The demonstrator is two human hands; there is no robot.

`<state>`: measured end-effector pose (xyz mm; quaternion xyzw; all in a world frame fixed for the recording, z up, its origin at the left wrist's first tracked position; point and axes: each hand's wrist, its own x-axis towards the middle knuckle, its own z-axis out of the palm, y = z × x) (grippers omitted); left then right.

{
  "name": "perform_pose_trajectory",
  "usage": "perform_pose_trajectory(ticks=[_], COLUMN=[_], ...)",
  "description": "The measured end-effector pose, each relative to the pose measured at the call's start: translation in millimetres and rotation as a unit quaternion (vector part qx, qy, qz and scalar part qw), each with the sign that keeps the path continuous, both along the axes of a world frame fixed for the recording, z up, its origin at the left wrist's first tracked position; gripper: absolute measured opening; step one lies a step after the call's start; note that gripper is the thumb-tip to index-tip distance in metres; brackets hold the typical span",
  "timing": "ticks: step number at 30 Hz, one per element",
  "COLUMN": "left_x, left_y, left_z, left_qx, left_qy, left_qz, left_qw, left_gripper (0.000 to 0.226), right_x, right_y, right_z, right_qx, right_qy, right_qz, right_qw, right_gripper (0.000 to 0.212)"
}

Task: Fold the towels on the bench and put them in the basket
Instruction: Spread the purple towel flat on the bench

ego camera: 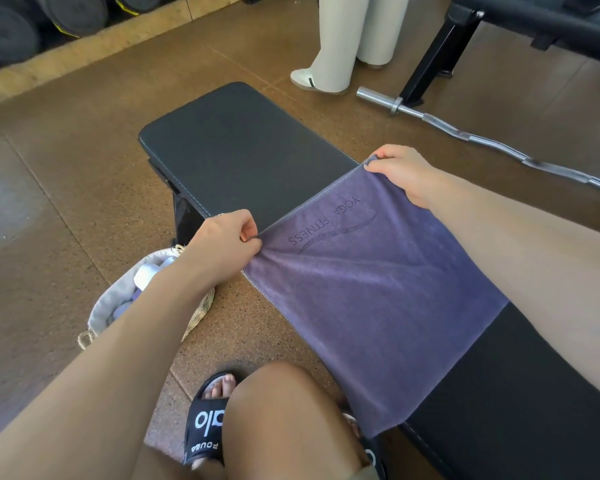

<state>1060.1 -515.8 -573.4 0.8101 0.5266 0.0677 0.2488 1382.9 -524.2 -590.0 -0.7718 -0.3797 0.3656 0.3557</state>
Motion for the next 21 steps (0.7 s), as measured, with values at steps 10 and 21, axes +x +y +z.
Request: perform_pose_trajectory(ticks=[10,21], left_x=[-2,41], left_y=[5,3], left_z=[-2,3], left_qx=[0.010,0.062], left_qy=[0.008,-0.046], left_qz=[-0.008,-0.067], left_qw=[1.000,0.995], left_gripper=[0.006,0.025], right_x=[5,9], right_y=[2,3], right_z=[-2,1], right_qx=[0.015,-0.001], right_qy=[0.012,0.031], right_qz=[-0.030,-0.023], right_qw=[0.999,0.999], right_gripper=[0.011,0.014])
